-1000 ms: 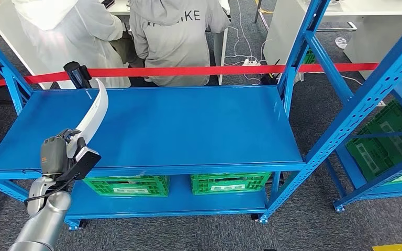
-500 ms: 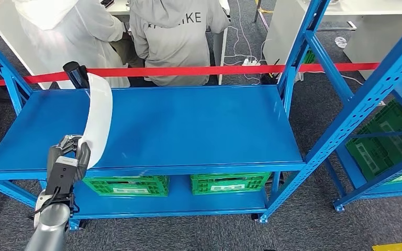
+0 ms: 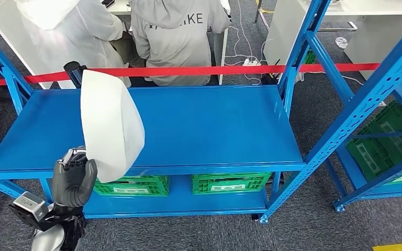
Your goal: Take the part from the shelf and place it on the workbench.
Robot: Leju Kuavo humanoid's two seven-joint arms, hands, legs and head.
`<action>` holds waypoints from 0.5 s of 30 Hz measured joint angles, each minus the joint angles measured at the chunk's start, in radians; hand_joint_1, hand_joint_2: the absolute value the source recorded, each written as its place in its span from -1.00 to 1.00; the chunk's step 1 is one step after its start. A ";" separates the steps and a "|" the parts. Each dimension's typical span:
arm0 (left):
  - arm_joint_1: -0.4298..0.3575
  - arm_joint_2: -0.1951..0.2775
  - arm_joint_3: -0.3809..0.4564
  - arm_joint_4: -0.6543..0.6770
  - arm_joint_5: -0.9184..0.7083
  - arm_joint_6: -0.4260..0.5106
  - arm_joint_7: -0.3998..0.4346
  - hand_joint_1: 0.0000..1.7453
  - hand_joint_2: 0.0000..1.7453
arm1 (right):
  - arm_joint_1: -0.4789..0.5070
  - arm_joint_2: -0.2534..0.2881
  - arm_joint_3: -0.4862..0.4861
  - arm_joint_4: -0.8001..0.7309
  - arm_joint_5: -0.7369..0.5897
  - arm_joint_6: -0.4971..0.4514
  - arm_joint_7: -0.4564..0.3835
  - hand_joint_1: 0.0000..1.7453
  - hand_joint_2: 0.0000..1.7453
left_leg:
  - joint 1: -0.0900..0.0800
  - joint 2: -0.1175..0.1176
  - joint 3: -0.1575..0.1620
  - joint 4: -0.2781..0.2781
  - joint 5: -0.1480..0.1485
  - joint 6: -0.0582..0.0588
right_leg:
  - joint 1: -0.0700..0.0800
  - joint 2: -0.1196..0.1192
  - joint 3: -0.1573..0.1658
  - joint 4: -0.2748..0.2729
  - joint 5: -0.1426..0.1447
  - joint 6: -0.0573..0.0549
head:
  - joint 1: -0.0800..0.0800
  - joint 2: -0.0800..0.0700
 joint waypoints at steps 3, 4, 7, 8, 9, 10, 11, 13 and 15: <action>0.023 -0.001 -0.023 -0.054 0.036 -0.052 -0.001 1.00 1.00 | 0.000 0.000 0.000 0.000 0.006 0.008 -0.004 -1.00 -1.00 | -0.004 0.000 0.001 0.005 -0.007 0.007 | -0.004 0.000 0.003 -0.001 -0.002 0.006 | -0.001 0.000; 0.031 -0.001 -0.030 -0.073 0.040 -0.069 -0.002 1.00 1.00 | 0.000 0.000 0.000 0.000 0.008 0.010 -0.008 -1.00 -1.00 | -0.006 0.001 0.001 0.007 -0.009 0.010 | -0.006 0.000 0.005 -0.002 -0.003 0.008 | -0.001 0.000; 0.051 -0.001 -0.049 -0.125 0.027 -0.095 -0.002 1.00 1.00 | -0.001 0.000 0.000 0.000 0.015 0.016 -0.019 -1.00 -1.00 | -0.007 0.001 0.003 0.005 -0.009 0.023 | -0.010 0.000 0.011 -0.004 -0.004 0.020 | 0.000 0.000; 0.054 -0.003 -0.055 -0.139 0.021 -0.096 -0.003 1.00 1.00 | -0.002 0.000 0.000 0.000 0.018 0.018 -0.021 -1.00 -1.00 | -0.006 0.002 0.006 0.000 -0.005 0.028 | -0.010 0.000 0.010 0.005 -0.014 0.021 | 0.002 0.000; 0.056 -0.004 -0.060 -0.151 0.016 -0.096 -0.003 1.00 1.00 | -0.002 -0.001 0.000 0.000 0.020 0.019 -0.021 -1.00 -1.00 | -0.004 0.003 0.008 -0.006 -0.001 0.033 | -0.008 0.000 -0.001 0.032 -0.034 0.019 | 0.003 0.000; 0.057 -0.007 -0.064 -0.160 0.014 -0.096 -0.003 1.00 1.00 | -0.002 -0.001 0.000 0.000 0.021 0.019 -0.022 -1.00 -1.00 | -0.003 0.004 0.009 -0.009 0.002 0.037 | -0.005 0.001 -0.023 0.082 -0.067 0.015 | 0.006 0.000; 0.058 -0.008 -0.068 -0.165 0.013 -0.097 -0.003 1.00 1.00 | -0.002 -0.001 0.000 0.000 0.021 0.019 -0.022 -1.00 -1.00 | -0.006 0.005 0.008 -0.010 0.002 0.039 | 0.000 0.002 -0.054 0.149 -0.105 0.011 | 0.008 0.000; 0.061 -0.010 -0.074 -0.169 0.013 -0.100 -0.003 1.00 1.00 | 0.000 -0.001 0.000 0.000 0.021 0.018 -0.022 -1.00 -1.00 | -0.011 0.006 0.003 -0.007 0.003 0.041 | 0.008 0.004 -0.109 0.267 -0.150 0.005 | 0.010 0.000; 0.062 -0.011 -0.076 -0.170 0.013 -0.104 -0.003 1.00 1.00 | 0.000 -0.002 -0.001 0.000 0.020 0.017 -0.021 -1.00 -1.00 | -0.013 0.005 -0.003 0.000 0.004 0.041 | 0.013 0.005 -0.102 0.256 -0.120 -0.001 | 0.010 0.000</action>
